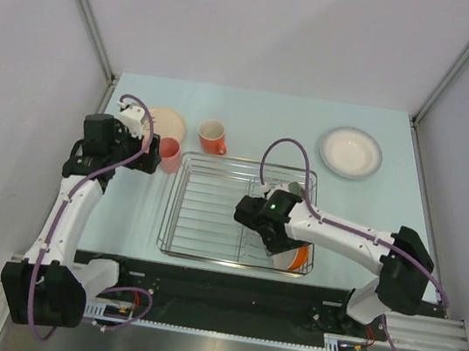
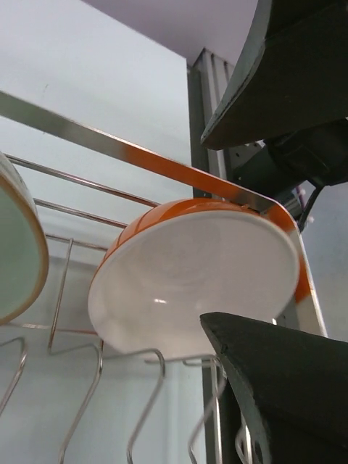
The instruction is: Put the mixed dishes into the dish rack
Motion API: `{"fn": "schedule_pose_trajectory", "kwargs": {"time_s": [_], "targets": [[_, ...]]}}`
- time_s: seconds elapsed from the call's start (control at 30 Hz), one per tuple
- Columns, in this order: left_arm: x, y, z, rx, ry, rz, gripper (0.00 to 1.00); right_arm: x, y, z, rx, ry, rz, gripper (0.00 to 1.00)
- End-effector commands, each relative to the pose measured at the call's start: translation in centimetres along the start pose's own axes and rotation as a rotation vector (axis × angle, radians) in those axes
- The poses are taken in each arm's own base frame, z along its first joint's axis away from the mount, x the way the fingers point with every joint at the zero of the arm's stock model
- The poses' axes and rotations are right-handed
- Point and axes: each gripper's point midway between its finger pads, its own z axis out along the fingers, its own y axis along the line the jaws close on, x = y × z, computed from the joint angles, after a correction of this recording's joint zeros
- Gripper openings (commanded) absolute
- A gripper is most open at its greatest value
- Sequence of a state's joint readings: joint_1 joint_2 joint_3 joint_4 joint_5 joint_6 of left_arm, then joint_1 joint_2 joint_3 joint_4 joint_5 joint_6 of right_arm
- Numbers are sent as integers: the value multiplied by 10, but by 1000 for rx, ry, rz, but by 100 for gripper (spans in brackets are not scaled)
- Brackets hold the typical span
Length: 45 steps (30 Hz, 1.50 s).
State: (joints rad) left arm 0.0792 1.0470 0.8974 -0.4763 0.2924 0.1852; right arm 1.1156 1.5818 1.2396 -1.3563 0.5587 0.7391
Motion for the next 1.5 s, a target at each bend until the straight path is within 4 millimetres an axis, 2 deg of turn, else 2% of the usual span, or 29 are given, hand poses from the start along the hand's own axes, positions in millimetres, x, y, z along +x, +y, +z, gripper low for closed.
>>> {"fn": "schedule_pose_trajectory", "kwargs": {"time_s": [0.0, 0.03, 0.07, 0.1, 0.13, 0.17, 0.23, 0.27, 0.33, 0.37, 0.4, 0.43, 0.47, 0.53, 0.57, 0.6, 0.63, 0.67, 0.7, 0.73, 0.83, 0.87, 0.93, 0.97, 1.17, 1.3, 1.47], "targets": [[-11, 2, -4, -5, -44, 17, 99, -11, -41, -47, -39, -69, 144, 100], [-11, 2, -3, -4, -42, 15, 100, -21, -50, -55, -52, -113, 209, 100], [-11, 2, -3, -3, -41, 14, 100, -34, -69, -70, -96, -179, 340, 100], [-10, 3, -2, -6, -37, 14, 100, -42, -84, -77, -103, -220, 425, 100], [-11, 3, -3, -6, -39, 18, 100, -50, -103, -82, -87, -266, 509, 100], [-11, 3, -3, -6, -36, 15, 100, -57, -138, -85, -85, -312, 655, 100], [-13, 3, -4, -10, -41, 15, 100, -62, -170, -83, -77, -353, 805, 100], [-13, 4, -4, -11, -40, 13, 100, -70, -190, -87, -99, -425, 906, 100], [-15, 3, -5, -7, -45, 12, 100, -70, -214, -68, -92, -439, 1041, 100], [-16, 2, -5, -3, -45, 10, 100, -90, -225, -71, -133, -523, 1112, 100], [-16, 2, -5, -3, -41, 8, 100, -87, -248, -65, -106, -547, 1201, 100], [-18, 2, -6, -4, -44, 7, 100, -90, -246, -54, -143, -533, 1233, 100], [-17, 2, -6, -3, -41, 7, 100, -95, -256, -48, -140, -548, 1305, 99], [-20, 3, -7, -8, -43, 9, 100, -92, -264, -14, -143, -481, 1457, 93], [-21, 4, -7, -10, -44, 11, 100, -98, -277, -2, -153, -510, 1531, 92], [-21, 4, -8, -12, -44, 12, 99, -105, -271, 7, -232, -493, 1556, 90], [-22, 4, -9, -15, -45, 16, 100, -101, -271, 37, -229, -422, 1635, 88], [-22, 6, -9, -21, -45, 17, 100, -109, -274, 46, -250, -432, 1665, 88], [-22, 6, -9, -24, -45, 19, 100, -113, -269, 60, -289, -397, 1689, 88], [-21, 6, -9, -26, -44, 22, 100, -116, -260, 84, -307, -337, 1702, 88], [-19, 8, -8, -36, -38, 26, 100, -128, -249, 122, -338, -289, 1706, 86], [-19, 8, -8, -35, -35, 27, 100, -133, -242, 145, -346, -253, 1694, 85], [-17, 9, -8, -42, -30, 29, 100, -142, -231, 160, -414, -223, 1678, 83], [-16, 10, -8, -46, -28, 29, 100, -145, -227, 175, -422, -204, 1679, 82], [-8, 10, -7, -49, -10, 24, 100, -148, -221, 216, -428, -172, 1704, 81], [0, 8, -7, -41, 14, 18, 100, -148, -220, 234, -424, -162, 1718, 79], [14, 5, -11, -34, 47, 33, 100, -156, -214, 255, -455, -167, 1731, 71]]}}
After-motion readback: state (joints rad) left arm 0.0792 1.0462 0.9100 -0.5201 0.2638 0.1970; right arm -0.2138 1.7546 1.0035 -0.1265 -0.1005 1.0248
